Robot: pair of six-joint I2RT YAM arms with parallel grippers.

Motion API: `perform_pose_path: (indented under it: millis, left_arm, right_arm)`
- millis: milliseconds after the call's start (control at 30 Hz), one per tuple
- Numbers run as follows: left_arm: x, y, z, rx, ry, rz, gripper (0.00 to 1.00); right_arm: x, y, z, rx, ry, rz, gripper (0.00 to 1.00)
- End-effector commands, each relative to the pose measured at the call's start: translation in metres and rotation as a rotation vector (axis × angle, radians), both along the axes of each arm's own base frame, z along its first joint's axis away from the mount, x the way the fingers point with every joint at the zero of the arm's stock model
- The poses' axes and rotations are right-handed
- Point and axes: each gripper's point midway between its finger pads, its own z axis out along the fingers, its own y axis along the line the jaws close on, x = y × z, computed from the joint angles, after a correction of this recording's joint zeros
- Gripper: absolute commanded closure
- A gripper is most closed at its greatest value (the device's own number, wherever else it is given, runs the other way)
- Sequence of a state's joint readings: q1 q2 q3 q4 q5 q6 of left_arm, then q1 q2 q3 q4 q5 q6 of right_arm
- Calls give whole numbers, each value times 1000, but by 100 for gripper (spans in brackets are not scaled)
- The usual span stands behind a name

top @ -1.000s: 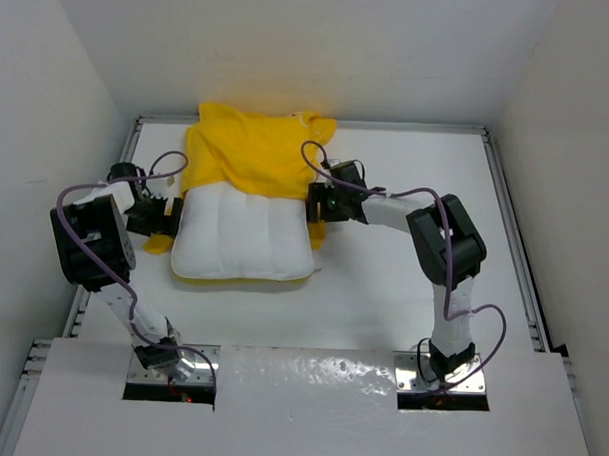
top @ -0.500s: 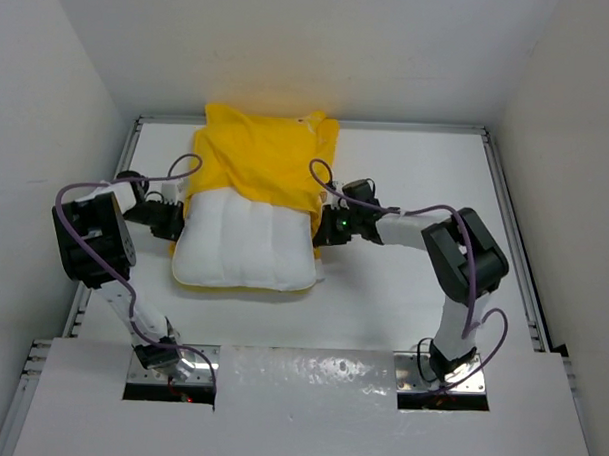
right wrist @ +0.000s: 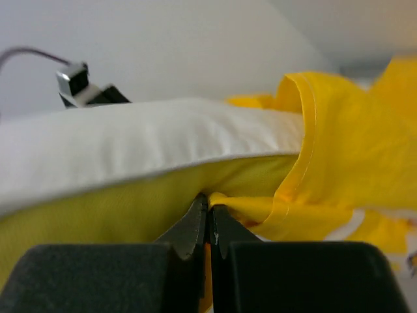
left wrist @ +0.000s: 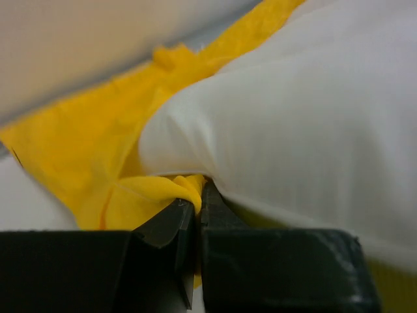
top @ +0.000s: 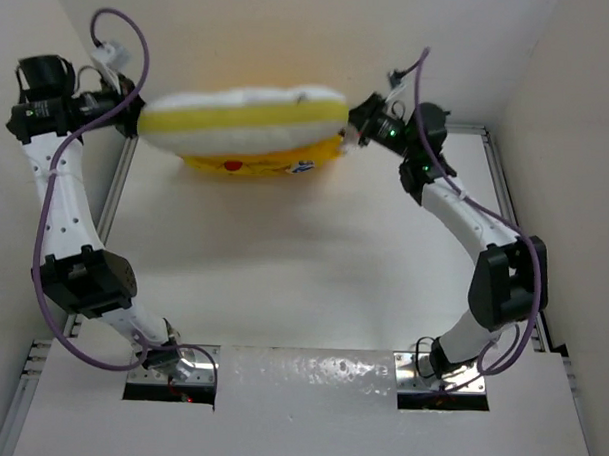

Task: Put the pillow into the pillowcase

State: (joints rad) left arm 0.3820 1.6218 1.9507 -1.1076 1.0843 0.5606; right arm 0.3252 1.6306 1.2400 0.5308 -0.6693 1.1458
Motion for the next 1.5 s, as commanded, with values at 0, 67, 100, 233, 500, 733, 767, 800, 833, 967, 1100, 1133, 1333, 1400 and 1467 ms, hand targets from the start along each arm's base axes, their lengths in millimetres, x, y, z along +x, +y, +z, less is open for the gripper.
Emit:
perform_pose_path:
  millis: [0,67,100,233,500,733,767,800,833,967,1100,1133,1333,1400,1467]
  left_arm:
    - [-4,-21,122,-204,-195,-5,100]
    - [11,-11,162,-241,-267,89,100]
    - [15,-8,178,-253,-301,113,100]
    - [29,2,204,-325,-350,207,100]
    - [4,-3,282,-329,-622,209,100]
    - [-27,2,358,-335,-969,258,100]
    - [-60,-7,390,-338,-1098,241,100]
    - [-70,-9,401,-350,-1146,245,100]
    - [-75,-9,404,-356,-1141,258,100]
    - [-14,-13,296,-365,-681,275,100]
    - [-26,20,365,-362,-970,405,100]
    - [-88,3,418,-309,-1222,376,100]
    - [-3,-17,262,-278,-664,295,100]
    - [6,-22,207,-233,-559,322,100]
    - [20,-7,241,-251,-629,375,100]
  right_arm:
    - [-17,-21,151,195,-368,25,100]
    - [-8,-24,178,123,-445,-34,100]
    - [-7,-26,186,115,-462,-55,100]
    - [-11,-34,189,131,-483,-122,100]
    - [-30,-46,240,3,-666,-224,100]
    - [-35,-64,293,-57,-805,-386,100]
    - [-38,-68,314,-61,-857,-410,100]
    - [-44,-72,334,-51,-893,-427,100]
    - [-46,-72,334,-55,-893,-432,100]
    - [-27,-75,241,-37,-683,-451,100]
    - [-67,-115,380,-19,-925,-584,100]
    - [-44,-114,389,-29,-975,-628,100]
    - [-44,-117,265,1,-729,-605,100]
    - [-4,-101,188,-119,-510,-532,100]
    - [-4,-98,261,-114,-632,-521,100]
